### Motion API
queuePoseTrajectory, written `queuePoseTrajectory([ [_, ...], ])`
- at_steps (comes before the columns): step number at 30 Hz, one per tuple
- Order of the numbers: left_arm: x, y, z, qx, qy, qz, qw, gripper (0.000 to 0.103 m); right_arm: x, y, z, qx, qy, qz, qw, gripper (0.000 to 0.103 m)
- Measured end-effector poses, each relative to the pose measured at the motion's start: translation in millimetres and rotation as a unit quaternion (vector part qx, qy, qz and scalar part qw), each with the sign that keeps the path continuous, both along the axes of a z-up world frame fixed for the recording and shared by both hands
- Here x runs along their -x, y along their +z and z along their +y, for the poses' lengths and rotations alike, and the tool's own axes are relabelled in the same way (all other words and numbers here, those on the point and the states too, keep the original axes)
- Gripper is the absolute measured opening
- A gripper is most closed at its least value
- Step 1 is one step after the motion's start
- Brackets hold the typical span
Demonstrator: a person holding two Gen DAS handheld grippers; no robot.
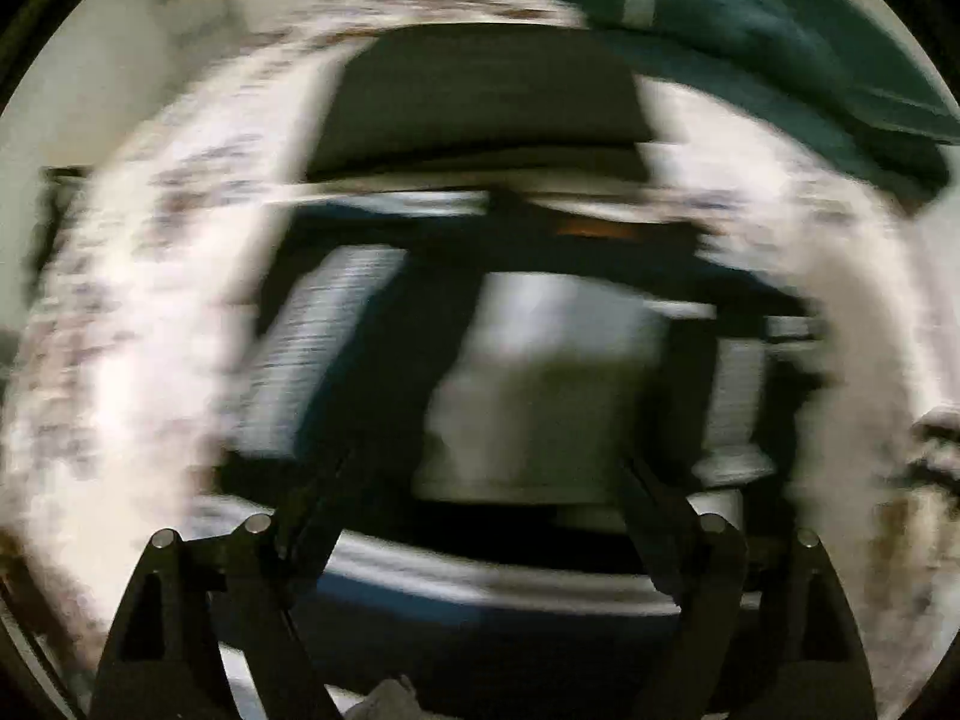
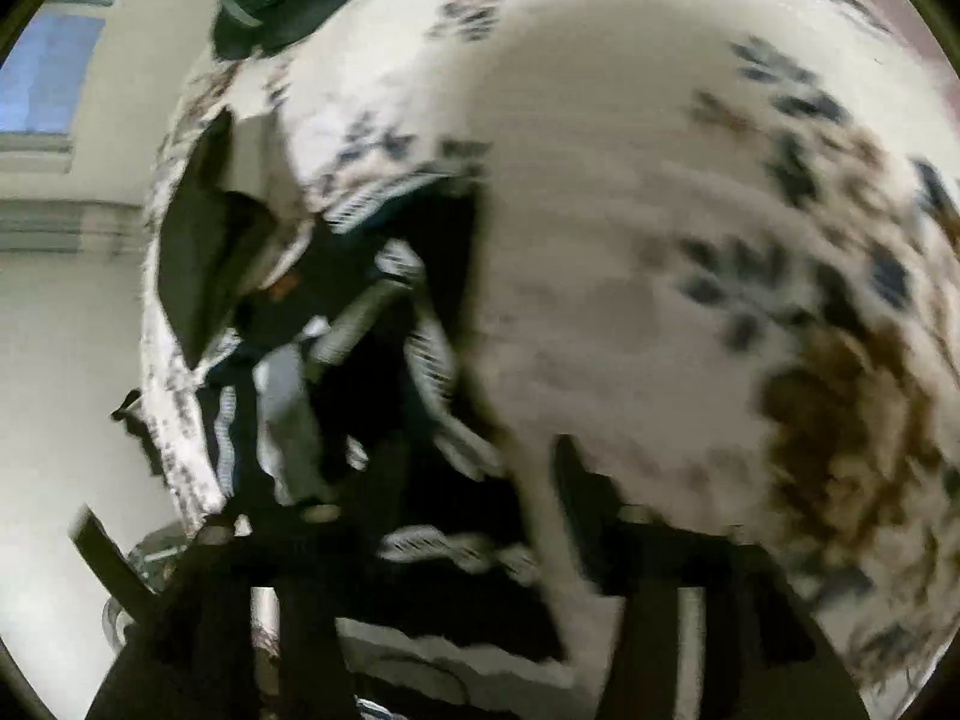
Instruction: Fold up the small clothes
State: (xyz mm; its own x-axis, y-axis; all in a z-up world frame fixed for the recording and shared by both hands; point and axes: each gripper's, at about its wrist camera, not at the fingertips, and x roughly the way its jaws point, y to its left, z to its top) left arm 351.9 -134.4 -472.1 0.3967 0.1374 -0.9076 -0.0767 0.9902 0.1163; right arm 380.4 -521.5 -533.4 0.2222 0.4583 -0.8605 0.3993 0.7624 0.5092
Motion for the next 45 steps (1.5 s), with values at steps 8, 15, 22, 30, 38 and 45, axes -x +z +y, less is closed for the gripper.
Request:
queuePoseTrajectory([
  [8, -14.9, -22.2, 106.0, -0.069, 0.095, 0.01, 0.993, 0.083, -82.0, -45.7, 74.5, -0.029, 0.015, 0.017, 0.999, 0.055],
  [15, -34.1, -21.4, 131.9, -0.032, 0.133, -0.011, 0.9906, 0.083, -57.3, 16.2, 80.6, 0.053, 0.049, -0.091, 0.993, 0.003],
  [22, -38.9, -36.8, 136.9, -0.025, 0.128, 0.004, 0.9914, 0.083, -26.1, -30.2, 18.3, 0.079, 0.023, 0.049, 0.995, 0.024],
  [30, -31.7, -42.0, 134.0, -0.017, 0.103, 0.0, 0.9945, 0.101, -107.1, -79.1, -28.6, -0.032, -0.061, 0.024, 0.997, 0.067],
  [38, -14.7, -44.1, 124.5, -0.004, 0.091, 0.005, 0.9959, 0.103, -165.5, -79.0, -7.1, 0.039, 0.019, 0.007, 0.999, 0.007],
  [45, 9.2, -49.8, 108.8, 0.018, 0.072, 0.022, 0.997, 0.103, -186.9, -100.1, -21.1, 0.068, 0.045, 0.064, 0.995, 0.013],
])
